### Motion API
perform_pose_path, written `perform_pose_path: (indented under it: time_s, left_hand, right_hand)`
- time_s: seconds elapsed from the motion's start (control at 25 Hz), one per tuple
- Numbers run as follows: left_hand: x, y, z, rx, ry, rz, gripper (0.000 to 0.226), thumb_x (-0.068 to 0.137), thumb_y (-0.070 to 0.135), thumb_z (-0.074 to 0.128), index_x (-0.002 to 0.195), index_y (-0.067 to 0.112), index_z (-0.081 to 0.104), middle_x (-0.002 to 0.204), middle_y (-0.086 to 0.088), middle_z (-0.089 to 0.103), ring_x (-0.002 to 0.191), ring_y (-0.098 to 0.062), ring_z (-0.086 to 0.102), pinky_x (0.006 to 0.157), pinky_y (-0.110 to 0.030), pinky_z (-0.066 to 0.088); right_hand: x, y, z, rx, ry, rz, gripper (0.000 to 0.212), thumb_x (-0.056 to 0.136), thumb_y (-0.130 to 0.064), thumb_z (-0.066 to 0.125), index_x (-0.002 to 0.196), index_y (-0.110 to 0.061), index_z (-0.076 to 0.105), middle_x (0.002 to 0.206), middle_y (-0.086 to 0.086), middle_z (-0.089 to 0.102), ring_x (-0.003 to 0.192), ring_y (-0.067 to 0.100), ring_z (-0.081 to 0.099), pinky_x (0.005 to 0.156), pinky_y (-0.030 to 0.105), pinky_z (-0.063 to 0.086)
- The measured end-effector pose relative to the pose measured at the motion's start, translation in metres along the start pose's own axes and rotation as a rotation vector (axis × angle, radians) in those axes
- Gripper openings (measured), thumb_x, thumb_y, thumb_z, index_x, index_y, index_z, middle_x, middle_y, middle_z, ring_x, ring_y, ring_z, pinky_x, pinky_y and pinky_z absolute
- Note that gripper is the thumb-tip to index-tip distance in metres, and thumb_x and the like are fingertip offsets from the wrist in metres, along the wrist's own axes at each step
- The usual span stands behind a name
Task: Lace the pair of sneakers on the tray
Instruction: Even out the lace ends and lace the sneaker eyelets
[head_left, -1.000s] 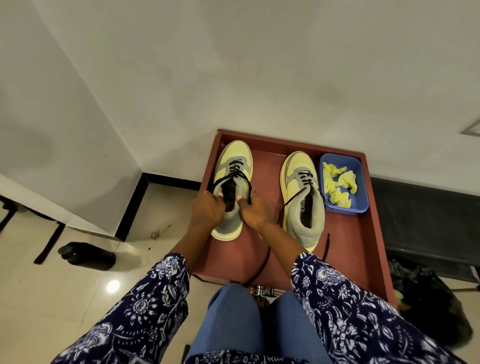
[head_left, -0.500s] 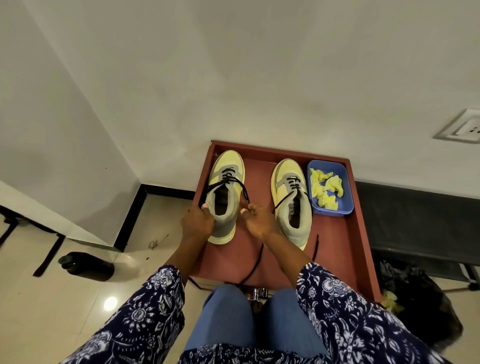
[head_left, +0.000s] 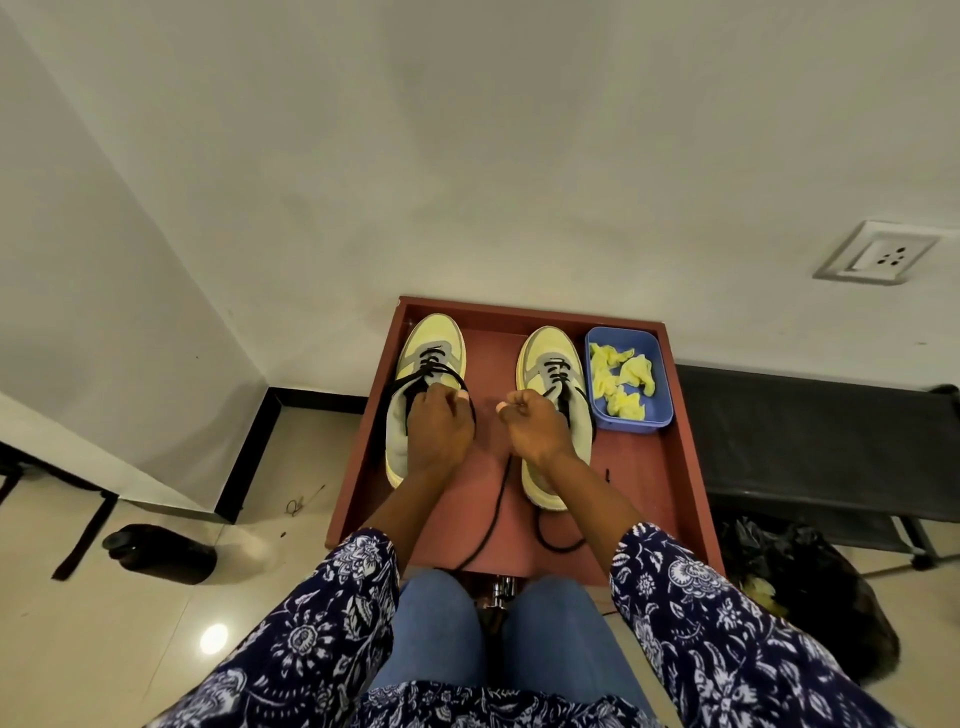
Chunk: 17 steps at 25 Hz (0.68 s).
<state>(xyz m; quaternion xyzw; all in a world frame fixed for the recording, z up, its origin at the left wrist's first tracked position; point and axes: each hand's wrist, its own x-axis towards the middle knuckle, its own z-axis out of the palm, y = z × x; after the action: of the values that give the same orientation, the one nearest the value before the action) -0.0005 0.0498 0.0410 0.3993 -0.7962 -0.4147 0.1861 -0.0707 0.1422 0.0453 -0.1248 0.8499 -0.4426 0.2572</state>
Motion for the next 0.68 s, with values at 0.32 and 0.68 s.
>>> perform_pose_path:
  time_s: [0.32, 0.68]
  left_hand:
    - [-0.017, 0.026, 0.027, 0.0, -0.097, 0.024, 0.026, 0.093, 0.021, 0.047, 0.096, -0.002, 0.058, 0.098, -0.019, 0.063, 0.094, -0.032, 0.056, 0.081, -0.039, 0.044]
    - [-0.033, 0.024, 0.06, 0.064, -0.206, 0.001, 0.026, 0.089, 0.022, 0.057, 0.099, -0.002, 0.062, 0.1, -0.016, 0.066, 0.096, -0.029, 0.059, 0.079, -0.03, 0.042]
  right_hand:
    - [0.001, 0.012, -0.03, 0.032, 0.146, -0.037, 0.025, 0.09, -0.015, 0.052, 0.112, -0.006, 0.059, 0.113, 0.011, 0.065, 0.107, 0.026, 0.059, 0.093, 0.033, 0.042]
    - [0.007, 0.047, -0.055, -0.093, 0.311, 0.038, 0.024, 0.083, -0.011, 0.058, 0.104, 0.001, 0.061, 0.106, 0.018, 0.064, 0.101, 0.034, 0.058, 0.082, 0.036, 0.046]
